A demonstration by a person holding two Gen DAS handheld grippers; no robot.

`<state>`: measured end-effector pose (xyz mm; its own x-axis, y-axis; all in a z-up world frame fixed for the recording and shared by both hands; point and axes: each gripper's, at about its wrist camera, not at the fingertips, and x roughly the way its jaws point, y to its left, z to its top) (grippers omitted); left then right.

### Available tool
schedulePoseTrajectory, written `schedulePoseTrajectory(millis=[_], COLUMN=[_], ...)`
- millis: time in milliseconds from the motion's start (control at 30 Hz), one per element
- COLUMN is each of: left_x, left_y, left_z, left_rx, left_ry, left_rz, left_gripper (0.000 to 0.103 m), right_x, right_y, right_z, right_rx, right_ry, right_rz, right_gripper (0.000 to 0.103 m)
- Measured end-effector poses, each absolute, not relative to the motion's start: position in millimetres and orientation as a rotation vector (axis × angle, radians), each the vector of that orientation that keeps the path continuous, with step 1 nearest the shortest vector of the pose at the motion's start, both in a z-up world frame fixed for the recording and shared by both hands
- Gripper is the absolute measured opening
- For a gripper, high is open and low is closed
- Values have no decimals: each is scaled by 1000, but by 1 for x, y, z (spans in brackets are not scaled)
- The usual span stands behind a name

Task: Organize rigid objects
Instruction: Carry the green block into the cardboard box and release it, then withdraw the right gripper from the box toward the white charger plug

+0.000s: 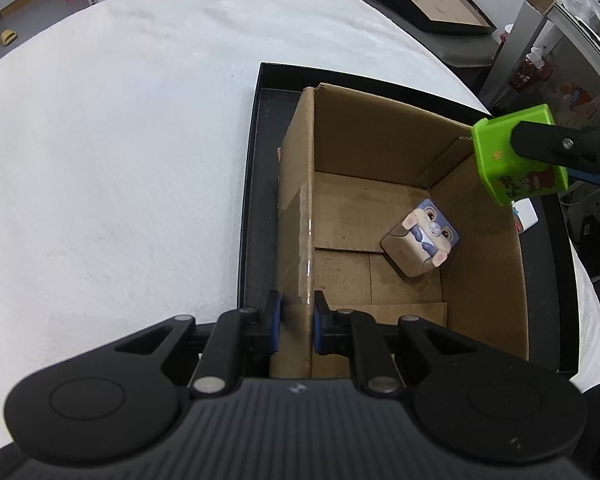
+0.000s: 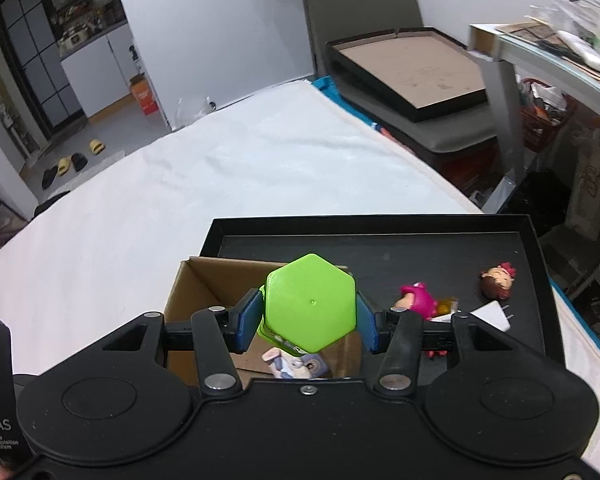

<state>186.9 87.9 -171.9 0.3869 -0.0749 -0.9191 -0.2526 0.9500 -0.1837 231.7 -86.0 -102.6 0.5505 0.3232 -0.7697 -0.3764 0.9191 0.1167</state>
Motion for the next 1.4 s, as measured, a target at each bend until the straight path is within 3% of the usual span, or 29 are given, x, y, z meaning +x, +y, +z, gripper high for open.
schedulePoseTrajectory(millis=[533,633,1400], left_x=[188,188,188], left_y=[96,97,89], left_z=[-176,-177,-174], left_rx=[-369,-372,-325], left_ry=[1182,1181,1180], left_rz=[93,88,102], left_gripper=[15,15,16], right_x=[242,240,226], right_y=[-56,-52,-140], right_z=[-115,-116,-113], right_rx=[-39,-19,83], right_ry=[963,962,917], right_rz=[461,477,350], right_gripper=[50,59,61])
